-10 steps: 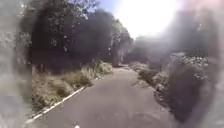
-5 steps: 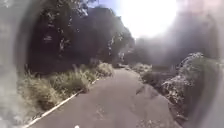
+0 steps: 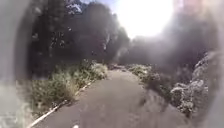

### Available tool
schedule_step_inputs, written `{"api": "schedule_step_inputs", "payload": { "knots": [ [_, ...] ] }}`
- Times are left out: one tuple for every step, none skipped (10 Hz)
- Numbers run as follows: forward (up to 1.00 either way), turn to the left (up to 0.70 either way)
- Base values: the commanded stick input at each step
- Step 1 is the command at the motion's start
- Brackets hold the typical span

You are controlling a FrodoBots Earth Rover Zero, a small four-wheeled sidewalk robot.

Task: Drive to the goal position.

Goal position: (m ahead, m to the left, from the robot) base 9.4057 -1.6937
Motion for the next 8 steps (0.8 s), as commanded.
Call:
{"api": "schedule_step_inputs", "payload": {
  "knots": [
    [1.00,0.00],
    [1.00,0.00],
    [1.00,0.00],
    [1.00,0.00],
    [1.00,0.00],
    [1.00,0.00],
    [1.00,-0.38],
    [1.00,-0.31]
  ]
}}
